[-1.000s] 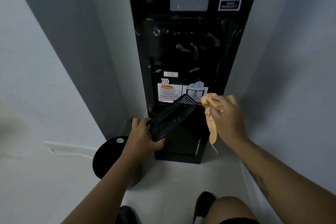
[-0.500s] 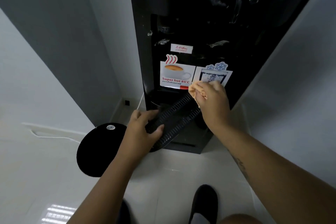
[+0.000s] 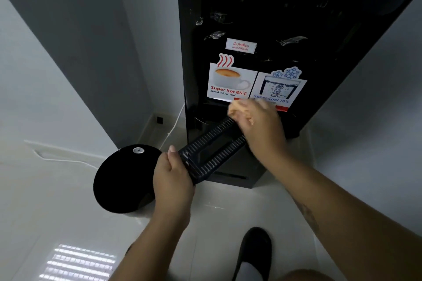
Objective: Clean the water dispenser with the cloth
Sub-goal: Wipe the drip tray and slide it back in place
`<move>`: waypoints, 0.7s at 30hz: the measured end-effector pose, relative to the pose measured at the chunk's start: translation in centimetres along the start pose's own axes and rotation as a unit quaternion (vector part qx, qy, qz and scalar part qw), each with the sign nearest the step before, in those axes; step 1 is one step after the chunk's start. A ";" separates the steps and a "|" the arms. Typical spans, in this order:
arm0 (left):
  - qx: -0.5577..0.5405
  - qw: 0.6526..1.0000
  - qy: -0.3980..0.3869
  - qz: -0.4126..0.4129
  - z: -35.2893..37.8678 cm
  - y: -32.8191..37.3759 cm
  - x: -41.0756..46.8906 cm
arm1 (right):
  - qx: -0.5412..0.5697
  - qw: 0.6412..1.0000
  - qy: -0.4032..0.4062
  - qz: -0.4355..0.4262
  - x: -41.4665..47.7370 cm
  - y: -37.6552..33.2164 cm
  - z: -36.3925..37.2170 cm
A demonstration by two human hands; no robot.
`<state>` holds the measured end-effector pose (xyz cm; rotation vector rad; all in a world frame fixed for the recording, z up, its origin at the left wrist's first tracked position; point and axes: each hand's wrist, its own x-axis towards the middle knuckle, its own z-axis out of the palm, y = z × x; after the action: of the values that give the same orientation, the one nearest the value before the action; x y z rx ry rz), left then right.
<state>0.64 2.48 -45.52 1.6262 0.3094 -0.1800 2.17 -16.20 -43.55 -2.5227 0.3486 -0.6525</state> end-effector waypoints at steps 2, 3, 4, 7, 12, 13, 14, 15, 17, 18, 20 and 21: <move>0.012 0.999 0.024 0.018 0.4 -0.2 0.9 | 0.044 0.993 -0.075 -0.085 -1.8 -3.0 1.1; 0.012 0.999 0.024 0.022 0.6 -0.1 1.1 | 0.049 0.982 -0.121 -0.137 -3.0 -4.2 1.5; 0.013 0.999 0.022 0.029 0.7 0.0 1.2 | 0.033 0.971 -0.157 -0.179 -3.6 -4.5 1.6; 0.020 0.999 0.017 0.046 1.2 0.4 0.7 | -0.040 0.983 -0.095 -0.155 -2.0 -1.2 -0.1; 0.002 0.999 0.022 0.041 2.2 0.5 0.4 | -0.083 0.994 0.022 0.061 0.8 1.1 -0.2; -0.005 0.999 0.025 0.038 2.4 0.4 0.6 | -0.058 0.998 -0.014 0.023 0.0 -1.2 1.0; -0.010 0.999 0.028 0.032 2.5 0.3 0.8 | -0.029 0.997 -0.058 -0.036 -1.1 -3.6 2.1; -0.019 0.999 0.027 0.023 2.6 0.2 1.0 | 0.011 0.990 -0.103 -0.097 -2.6 -5.6 2.7; -0.024 0.999 0.021 0.012 2.5 0.2 1.1 | 0.024 0.974 -0.142 -0.175 -3.6 -5.6 2.1; -0.016 1.000 0.018 0.019 2.3 0.3 0.9 | -0.006 0.975 -0.127 -0.182 -3.0 -3.9 1.2; -0.012 0.999 0.011 0.039 1.9 0.6 0.7 | -0.059 0.994 -0.052 -0.081 -0.5 1.0 -1.0; -0.014 0.999 0.009 0.040 1.7 0.7 0.7 | -0.070 0.997 -0.012 -0.006 0.7 3.3 -2.1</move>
<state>1.63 0.77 -45.16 1.6100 0.2580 -0.0997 1.31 -20.04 -43.45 -2.6649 0.3832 -0.6205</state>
